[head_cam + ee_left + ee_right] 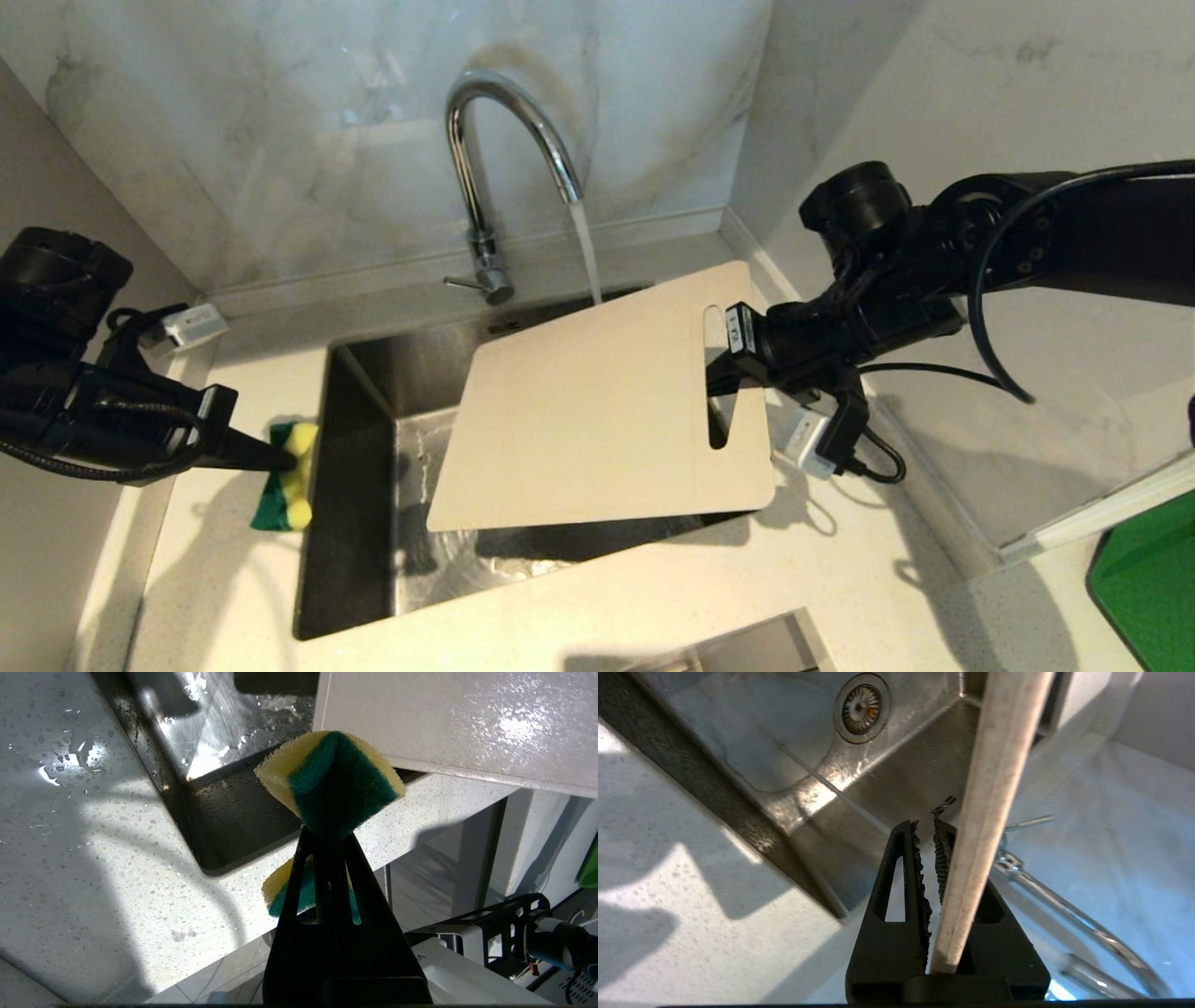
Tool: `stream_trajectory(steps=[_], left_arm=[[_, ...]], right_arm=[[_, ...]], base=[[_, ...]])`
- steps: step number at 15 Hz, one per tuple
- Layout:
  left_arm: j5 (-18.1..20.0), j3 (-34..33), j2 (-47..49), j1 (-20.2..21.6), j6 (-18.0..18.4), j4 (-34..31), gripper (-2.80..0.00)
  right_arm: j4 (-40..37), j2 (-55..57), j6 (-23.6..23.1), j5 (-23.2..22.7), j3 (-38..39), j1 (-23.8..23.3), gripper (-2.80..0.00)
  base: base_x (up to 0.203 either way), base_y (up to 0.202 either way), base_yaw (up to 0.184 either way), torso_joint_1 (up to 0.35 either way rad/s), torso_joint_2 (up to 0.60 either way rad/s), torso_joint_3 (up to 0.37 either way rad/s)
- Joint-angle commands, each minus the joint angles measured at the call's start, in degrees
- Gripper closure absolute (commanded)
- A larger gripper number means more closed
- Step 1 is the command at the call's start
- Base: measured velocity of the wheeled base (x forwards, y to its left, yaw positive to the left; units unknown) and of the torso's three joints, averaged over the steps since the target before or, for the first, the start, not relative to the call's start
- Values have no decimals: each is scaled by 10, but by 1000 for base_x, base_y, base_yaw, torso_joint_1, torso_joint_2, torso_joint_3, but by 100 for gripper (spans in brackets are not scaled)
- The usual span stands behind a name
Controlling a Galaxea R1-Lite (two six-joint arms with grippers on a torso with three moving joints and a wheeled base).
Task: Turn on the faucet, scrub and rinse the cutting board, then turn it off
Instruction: Scrub the cutting board underwater
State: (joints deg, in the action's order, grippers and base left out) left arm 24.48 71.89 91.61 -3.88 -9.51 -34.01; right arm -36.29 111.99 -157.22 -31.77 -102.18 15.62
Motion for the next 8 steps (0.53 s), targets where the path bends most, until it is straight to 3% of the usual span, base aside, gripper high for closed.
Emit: stream_trajectory(steps=[1,8], left_arm=[[1,0,0,0,-1,-2,0],[1,0,-4,0,-1,-2,0]], right_arm=[[-2,29,-9,-3,-17,-2,0],[-3,86,-9,-4,-75,-28,0]], base=[[0,0,0,0,0,0],[0,0,0,0,0,0]])
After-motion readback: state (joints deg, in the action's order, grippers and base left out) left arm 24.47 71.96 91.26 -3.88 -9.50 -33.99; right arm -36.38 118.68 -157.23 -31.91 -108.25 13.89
